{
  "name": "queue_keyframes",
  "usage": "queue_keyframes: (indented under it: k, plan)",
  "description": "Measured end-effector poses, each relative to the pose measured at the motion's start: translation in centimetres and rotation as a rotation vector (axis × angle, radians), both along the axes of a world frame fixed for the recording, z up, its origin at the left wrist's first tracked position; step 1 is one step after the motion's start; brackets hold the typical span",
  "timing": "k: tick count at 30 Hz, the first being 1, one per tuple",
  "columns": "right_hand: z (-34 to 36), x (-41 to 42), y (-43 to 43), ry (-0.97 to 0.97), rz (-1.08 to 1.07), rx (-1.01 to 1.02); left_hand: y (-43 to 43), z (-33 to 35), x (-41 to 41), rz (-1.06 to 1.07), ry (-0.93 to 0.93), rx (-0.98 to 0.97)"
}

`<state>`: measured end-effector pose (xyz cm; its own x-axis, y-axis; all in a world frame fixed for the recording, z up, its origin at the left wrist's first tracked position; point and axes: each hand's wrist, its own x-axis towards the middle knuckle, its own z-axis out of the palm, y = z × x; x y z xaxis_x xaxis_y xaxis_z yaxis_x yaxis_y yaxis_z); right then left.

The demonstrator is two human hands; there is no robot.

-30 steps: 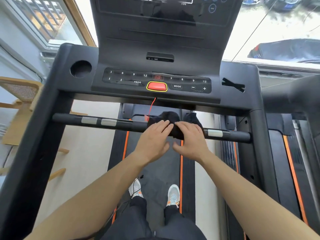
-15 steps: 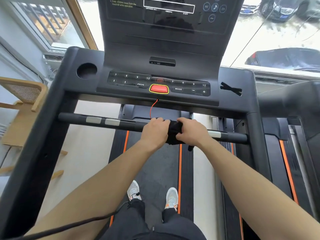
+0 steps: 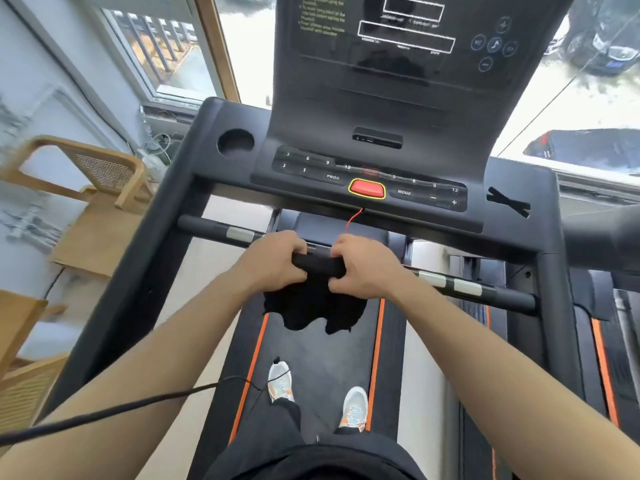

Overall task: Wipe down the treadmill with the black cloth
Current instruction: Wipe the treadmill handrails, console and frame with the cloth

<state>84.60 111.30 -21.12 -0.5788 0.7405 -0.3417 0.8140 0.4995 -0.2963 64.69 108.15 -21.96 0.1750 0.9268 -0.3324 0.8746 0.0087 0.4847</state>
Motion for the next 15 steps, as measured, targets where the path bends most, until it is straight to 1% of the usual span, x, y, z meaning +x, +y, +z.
queue_keyframes:
  k: [2,5,8,9,10,11,12,13,14,15]
  plan:
    - [0.6,-1.2,1.5,-0.007,-0.017,-0.08,0.9,0.3,-1.8,0.061,-0.047,-0.012]
    - [0.6,-2.5,4.6,0.039,-0.073,-0.093,2.9,0.0,-3.8,0.085,-0.034,0.029]
    - [-0.3,-3.8,7.8,0.034,-0.127,-0.008,5.6,-0.9,-4.7,0.155,-0.057,0.08]
    - [-0.7,-4.3,8.4,0.004,-0.136,0.062,6.5,-1.2,-4.6,0.2,-0.044,0.085]
    - [-1.0,-4.8,8.7,-0.047,-0.135,0.173,7.1,-1.5,-4.5,0.24,0.019,0.11]
    - [-1.4,-5.2,8.3,-0.088,-0.136,0.315,7.5,-1.8,-4.2,0.242,0.139,0.193]
    - [-1.8,-5.5,7.5,-0.088,-0.153,0.454,7.7,-2.1,-3.9,0.213,0.267,0.321]
    - [-2.3,-5.7,6.2,-0.051,-0.172,0.542,7.4,-2.6,-3.6,0.16,0.341,0.459]
    - [-3.2,-5.8,4.7,-0.006,-0.176,0.565,6.9,-3.3,-3.3,0.089,0.346,0.586]
    - [-4.4,-5.7,3.0,0.011,-0.163,0.531,6.1,-4.1,-3.0,0.011,0.306,0.679]
